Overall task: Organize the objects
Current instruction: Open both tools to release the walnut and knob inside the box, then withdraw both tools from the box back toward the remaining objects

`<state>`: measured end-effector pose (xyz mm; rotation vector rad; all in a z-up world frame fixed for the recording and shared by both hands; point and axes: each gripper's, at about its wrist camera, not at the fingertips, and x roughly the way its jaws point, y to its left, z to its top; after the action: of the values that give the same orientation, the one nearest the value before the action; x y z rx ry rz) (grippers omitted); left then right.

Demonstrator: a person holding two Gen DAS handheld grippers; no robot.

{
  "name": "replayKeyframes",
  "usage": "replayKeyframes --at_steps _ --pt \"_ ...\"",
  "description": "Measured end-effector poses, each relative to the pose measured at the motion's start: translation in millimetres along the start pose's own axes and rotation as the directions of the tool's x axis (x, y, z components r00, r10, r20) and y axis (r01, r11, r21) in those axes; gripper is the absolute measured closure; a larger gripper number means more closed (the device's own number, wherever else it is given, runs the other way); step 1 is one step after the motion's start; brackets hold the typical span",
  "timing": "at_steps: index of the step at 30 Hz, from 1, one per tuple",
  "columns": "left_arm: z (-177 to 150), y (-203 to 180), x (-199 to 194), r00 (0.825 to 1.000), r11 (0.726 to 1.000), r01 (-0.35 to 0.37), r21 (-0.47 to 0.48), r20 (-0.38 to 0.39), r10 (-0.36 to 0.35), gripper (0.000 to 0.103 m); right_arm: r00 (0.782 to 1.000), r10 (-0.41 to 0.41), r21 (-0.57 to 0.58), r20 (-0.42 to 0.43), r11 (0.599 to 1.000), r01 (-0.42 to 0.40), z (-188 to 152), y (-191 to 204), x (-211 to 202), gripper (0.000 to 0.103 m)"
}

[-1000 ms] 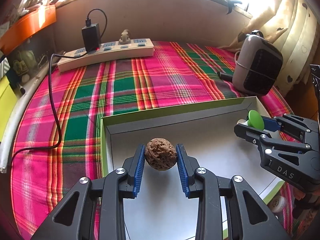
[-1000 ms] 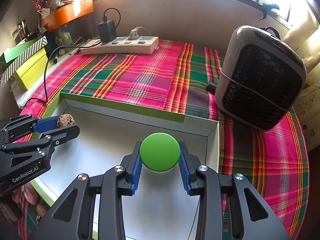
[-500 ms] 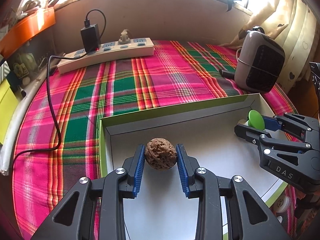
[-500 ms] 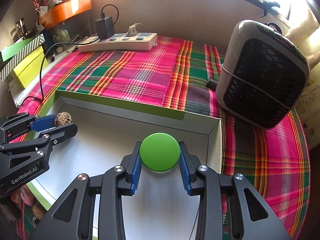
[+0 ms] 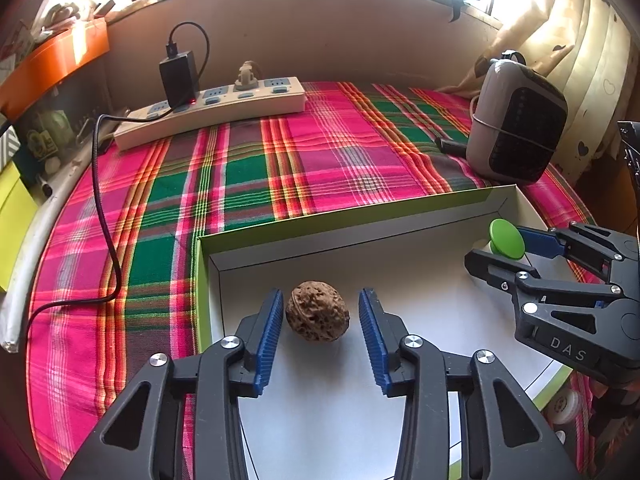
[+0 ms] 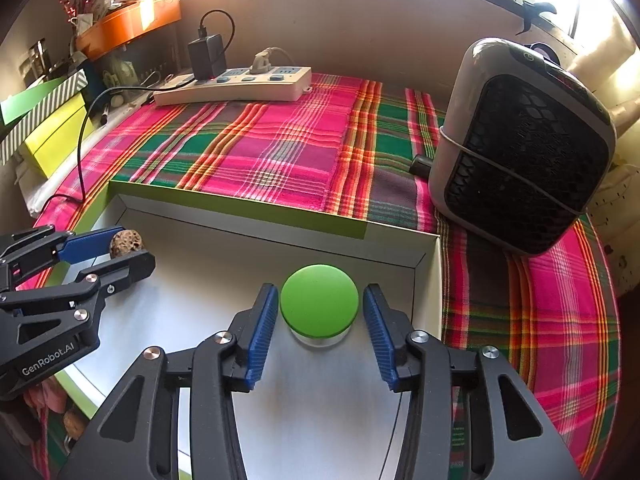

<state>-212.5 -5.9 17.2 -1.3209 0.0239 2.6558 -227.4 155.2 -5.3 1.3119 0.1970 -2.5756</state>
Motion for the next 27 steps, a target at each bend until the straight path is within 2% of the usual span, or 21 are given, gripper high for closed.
replayKeyframes --at_steps 8,27 --pt "-2 2 -6 1.000 1.000 0.000 -0.012 0.009 0.000 0.061 1.000 -0.003 0.012 0.010 1.000 0.003 -2 0 -5 0.051" --pt "-22 -8 -52 0.997 0.999 -0.029 0.026 0.071 0.027 0.059 0.996 -0.002 0.040 0.089 0.999 -0.002 -19 4 -49 0.048"
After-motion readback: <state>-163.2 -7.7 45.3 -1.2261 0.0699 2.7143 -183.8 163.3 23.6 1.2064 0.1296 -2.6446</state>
